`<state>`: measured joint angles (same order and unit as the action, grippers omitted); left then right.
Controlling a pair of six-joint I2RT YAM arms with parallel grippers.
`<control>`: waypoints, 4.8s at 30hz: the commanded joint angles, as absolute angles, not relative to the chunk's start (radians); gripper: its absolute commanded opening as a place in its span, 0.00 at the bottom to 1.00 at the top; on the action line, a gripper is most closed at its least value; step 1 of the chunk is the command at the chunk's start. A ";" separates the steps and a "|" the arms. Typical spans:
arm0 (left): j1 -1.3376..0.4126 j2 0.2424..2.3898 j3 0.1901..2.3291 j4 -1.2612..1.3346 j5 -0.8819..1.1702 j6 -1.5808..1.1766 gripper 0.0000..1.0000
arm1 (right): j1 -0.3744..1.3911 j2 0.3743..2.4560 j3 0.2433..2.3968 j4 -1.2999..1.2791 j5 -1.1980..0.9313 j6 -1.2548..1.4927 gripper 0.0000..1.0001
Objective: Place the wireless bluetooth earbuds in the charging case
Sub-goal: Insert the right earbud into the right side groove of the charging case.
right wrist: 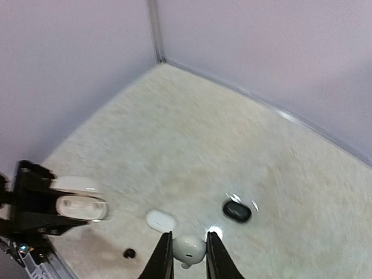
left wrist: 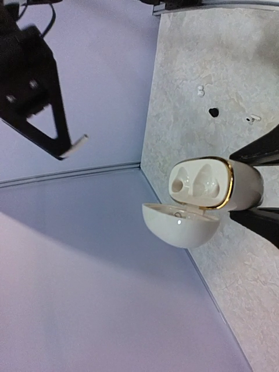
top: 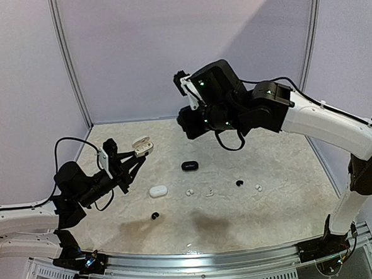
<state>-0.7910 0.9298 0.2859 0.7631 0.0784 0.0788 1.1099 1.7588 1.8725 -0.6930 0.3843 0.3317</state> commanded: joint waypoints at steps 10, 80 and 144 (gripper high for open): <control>-0.810 0.913 0.340 0.779 0.030 0.008 0.00 | 1.267 1.840 1.844 -0.123 0.320 -0.144 0.00; -0.802 0.906 0.350 0.785 0.058 -0.073 0.00 | 1.206 1.856 1.640 -0.062 0.273 -0.227 0.00; -0.796 0.891 0.331 0.786 0.051 -0.077 0.00 | 1.193 1.868 1.698 -0.133 0.223 -0.201 0.42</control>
